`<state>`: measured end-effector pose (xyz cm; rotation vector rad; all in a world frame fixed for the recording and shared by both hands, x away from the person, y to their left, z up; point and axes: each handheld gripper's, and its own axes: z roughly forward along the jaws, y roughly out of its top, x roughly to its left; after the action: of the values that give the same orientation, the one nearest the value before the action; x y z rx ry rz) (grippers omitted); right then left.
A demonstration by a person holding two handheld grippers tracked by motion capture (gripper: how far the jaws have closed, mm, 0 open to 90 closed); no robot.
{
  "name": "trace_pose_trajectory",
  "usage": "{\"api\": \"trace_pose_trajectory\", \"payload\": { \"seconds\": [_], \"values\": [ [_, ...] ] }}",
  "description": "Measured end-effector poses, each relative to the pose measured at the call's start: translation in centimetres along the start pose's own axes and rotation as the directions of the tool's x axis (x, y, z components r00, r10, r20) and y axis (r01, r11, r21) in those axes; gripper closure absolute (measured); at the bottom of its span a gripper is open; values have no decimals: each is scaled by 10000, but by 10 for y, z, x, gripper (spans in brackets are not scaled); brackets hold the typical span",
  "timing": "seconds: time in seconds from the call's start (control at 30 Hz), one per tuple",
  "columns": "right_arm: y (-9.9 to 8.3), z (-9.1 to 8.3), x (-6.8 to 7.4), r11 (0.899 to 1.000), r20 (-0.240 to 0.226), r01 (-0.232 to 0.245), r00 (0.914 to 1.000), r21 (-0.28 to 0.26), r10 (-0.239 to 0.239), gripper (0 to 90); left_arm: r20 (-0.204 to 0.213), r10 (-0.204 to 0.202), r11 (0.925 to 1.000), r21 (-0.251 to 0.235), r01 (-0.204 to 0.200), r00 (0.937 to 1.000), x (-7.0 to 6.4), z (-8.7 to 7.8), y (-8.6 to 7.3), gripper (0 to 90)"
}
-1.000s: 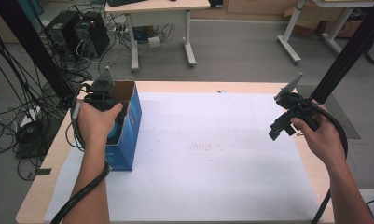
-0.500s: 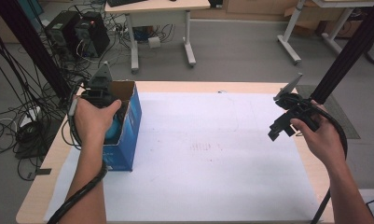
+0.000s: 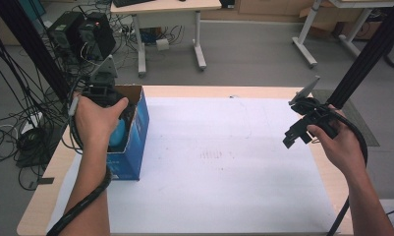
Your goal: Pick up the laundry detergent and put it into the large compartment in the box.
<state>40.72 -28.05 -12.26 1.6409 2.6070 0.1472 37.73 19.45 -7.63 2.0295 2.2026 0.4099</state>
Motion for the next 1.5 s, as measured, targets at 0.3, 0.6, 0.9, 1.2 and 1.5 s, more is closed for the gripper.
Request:
{"api": "trace_pose_trajectory", "payload": {
  "seconds": [0.3, 0.6, 0.9, 1.2, 1.5],
  "values": [
    [-4, -6, 1, 9999, -56, 91, 9999, -86, -92, 44, 193, 94, 9994, -323, -87, 9998, -5, -20, -5, 131],
    [-12, -13, 0, 9997, -92, 143, 9999, -219, -145, 44, 272, 263, 9975, -663, -244, 9993, -18, -38, -11, 111],
    [-19, -17, -4, 9994, -176, 116, 9998, -326, -122, 44, 348, 581, 9953, -790, -552, 9977, -38, -46, -10, 103],
    [-21, -18, -8, 9994, -271, 136, 9995, -329, -145, 43, 510, 946, 9929, -772, -905, 9942, -57, -47, -6, 83],
    [-21, -17, -8, 9996, -272, 116, 9996, -245, -122, 44, 659, 1522, 9868, -660, -1479, 9862, -76, -40, 0, 85]
  ]
}}
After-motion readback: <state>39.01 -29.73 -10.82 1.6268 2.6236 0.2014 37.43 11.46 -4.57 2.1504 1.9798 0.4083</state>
